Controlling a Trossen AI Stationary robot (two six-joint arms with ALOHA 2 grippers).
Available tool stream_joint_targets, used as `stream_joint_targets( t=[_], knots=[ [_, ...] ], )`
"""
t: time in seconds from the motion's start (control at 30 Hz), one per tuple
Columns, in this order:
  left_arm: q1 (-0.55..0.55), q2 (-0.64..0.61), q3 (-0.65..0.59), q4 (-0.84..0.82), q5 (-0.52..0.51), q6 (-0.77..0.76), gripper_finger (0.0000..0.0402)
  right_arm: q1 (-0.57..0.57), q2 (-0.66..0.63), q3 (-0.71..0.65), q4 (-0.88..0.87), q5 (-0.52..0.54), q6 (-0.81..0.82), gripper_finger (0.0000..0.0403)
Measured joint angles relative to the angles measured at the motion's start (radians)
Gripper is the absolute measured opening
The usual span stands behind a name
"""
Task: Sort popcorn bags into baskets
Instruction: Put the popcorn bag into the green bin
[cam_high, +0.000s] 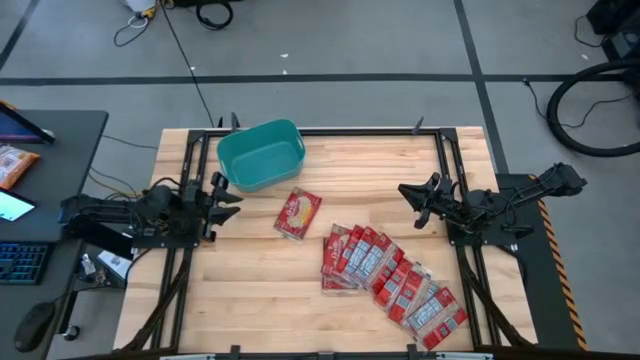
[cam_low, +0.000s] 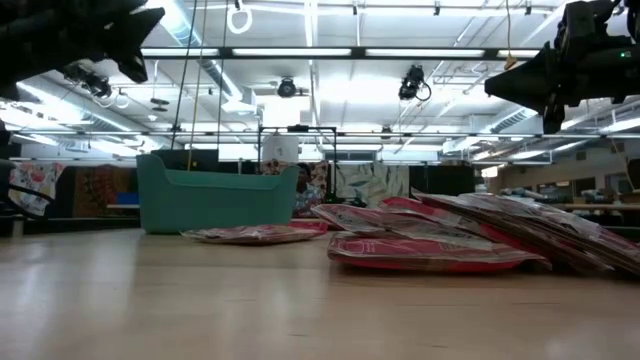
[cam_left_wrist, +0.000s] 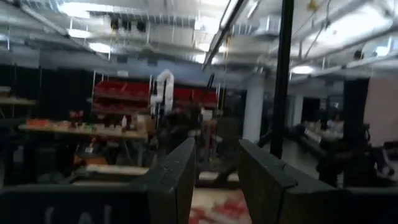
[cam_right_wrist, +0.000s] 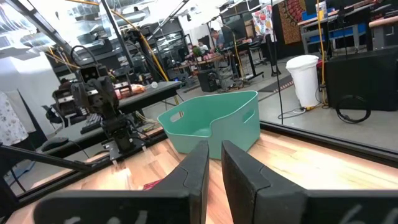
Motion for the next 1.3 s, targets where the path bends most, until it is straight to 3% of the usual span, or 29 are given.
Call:
stream_joint_targets(
  t=[0.13,0.4,0.6,0.93,1.0,1.13,1.3],
  knots=[
    [-0.003,0.001,0.0,0.013,0.001,-0.179,0.0121,0.0,0.0,0.0,0.0,0.0,0.0,0.005],
    [-0.002,0.001,0.0,0.017,0.0,-0.195,0.0121,0.0,0.0,0.0,0.0,0.0,0.0,0.005],
    [-0.002,0.001,0.0,-0.007,0.001,-0.301,0.0121,0.0,0.0,0.0,0.0,0.0,0.0,0.005],
    [-0.002,0.001,0.0,-0.008,-0.002,-0.297,0.0121,-0.005,0.008,0.0,0.091,-0.011,0.023,0.005],
    [-0.002,0.001,0.0,0.007,-0.004,-0.308,0.0121,-0.007,0.023,0.0,0.093,-0.06,0.11,0.005],
    [-0.003,0.001,0.0,0.009,-0.006,-0.341,0.0121,-0.037,0.06,0.048,0.116,-0.299,0.082,0.005],
    [-0.003,0.005,0.0,0.012,-0.039,-0.399,0.0121,-0.1,0.149,0.199,0.018,-0.314,-0.055,0.005]
  ],
)
